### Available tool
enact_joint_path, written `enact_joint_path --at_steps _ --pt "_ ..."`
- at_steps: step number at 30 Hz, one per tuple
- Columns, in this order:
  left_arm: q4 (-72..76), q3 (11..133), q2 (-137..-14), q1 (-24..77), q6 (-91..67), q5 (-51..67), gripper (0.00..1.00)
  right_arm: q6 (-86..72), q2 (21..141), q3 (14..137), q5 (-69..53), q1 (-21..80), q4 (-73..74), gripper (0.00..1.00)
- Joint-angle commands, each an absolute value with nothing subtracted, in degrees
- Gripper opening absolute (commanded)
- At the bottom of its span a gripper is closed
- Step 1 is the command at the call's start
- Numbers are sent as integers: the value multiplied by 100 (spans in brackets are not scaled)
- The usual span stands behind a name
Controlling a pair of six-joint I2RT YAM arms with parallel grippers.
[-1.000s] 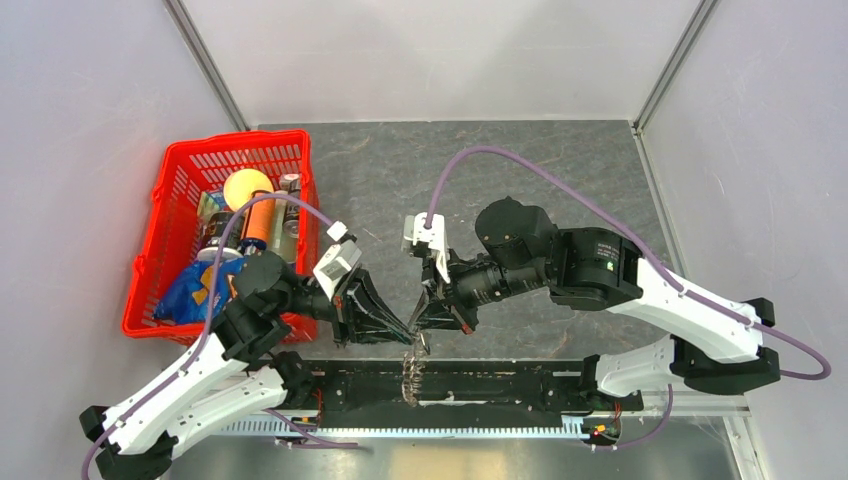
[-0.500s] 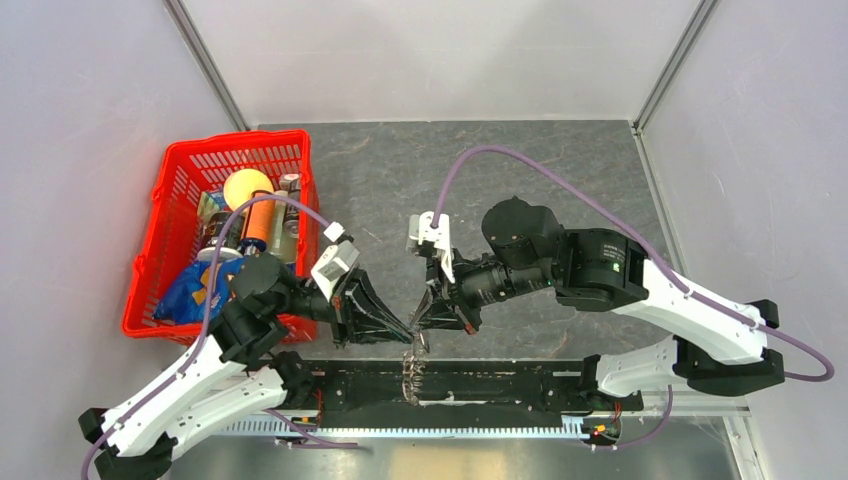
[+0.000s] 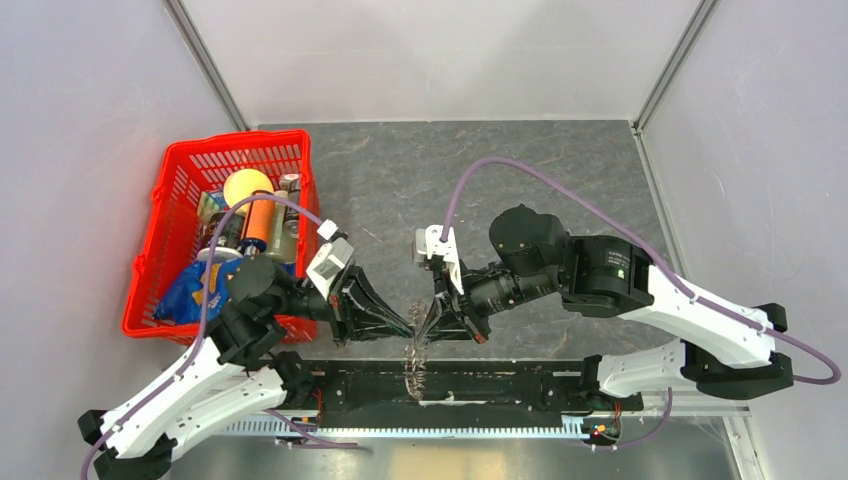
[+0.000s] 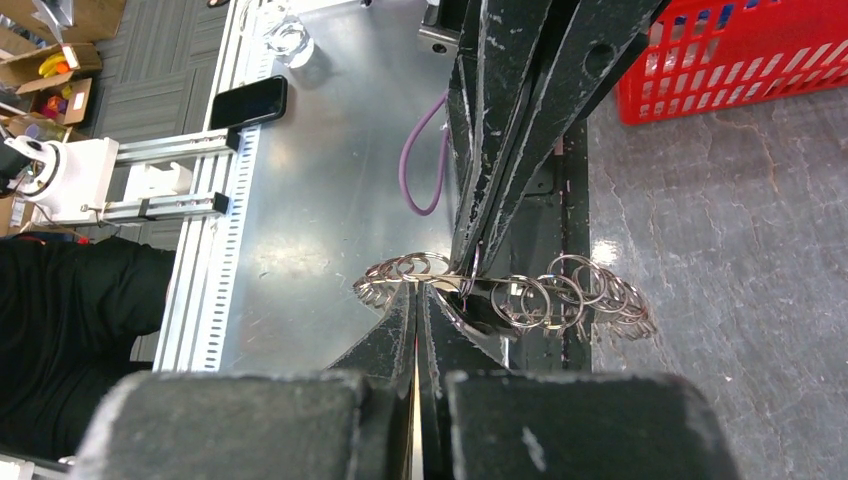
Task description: Put the keys on the keyring
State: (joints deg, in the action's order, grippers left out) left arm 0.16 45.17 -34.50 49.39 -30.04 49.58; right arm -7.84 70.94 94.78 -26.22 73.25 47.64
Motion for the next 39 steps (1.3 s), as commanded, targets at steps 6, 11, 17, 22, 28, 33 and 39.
enact_joint_path --at_steps 6,11,17,22,28,33,39 --pt "691 4535 -3318 4961 -3228 4591 2 -682 6869 9251 -2721 7496 4610 0" --pt "967 4433 -3234 4965 -3399 4566 2 -705 6803 9102 -2653 7505 4547 0" --pt "1178 4338 -3144 4966 -3524 4545 2 -773 6807 9070 -2628 7508 4471 0" --pt "1205 4290 -3055 4965 -3533 4570 2 -837 6654 9358 -2393 7507 4547 11" --pt "1205 4267 -2945 4964 -3491 4658 2 -882 6569 9784 -2061 7507 4674 29" --pt "1213 4237 -2829 4959 -3472 4702 2 -880 6810 10103 -1928 7508 4731 33" --pt "1211 4254 -2742 4958 -3506 4729 2 -894 7207 10302 -2048 7509 4667 36"
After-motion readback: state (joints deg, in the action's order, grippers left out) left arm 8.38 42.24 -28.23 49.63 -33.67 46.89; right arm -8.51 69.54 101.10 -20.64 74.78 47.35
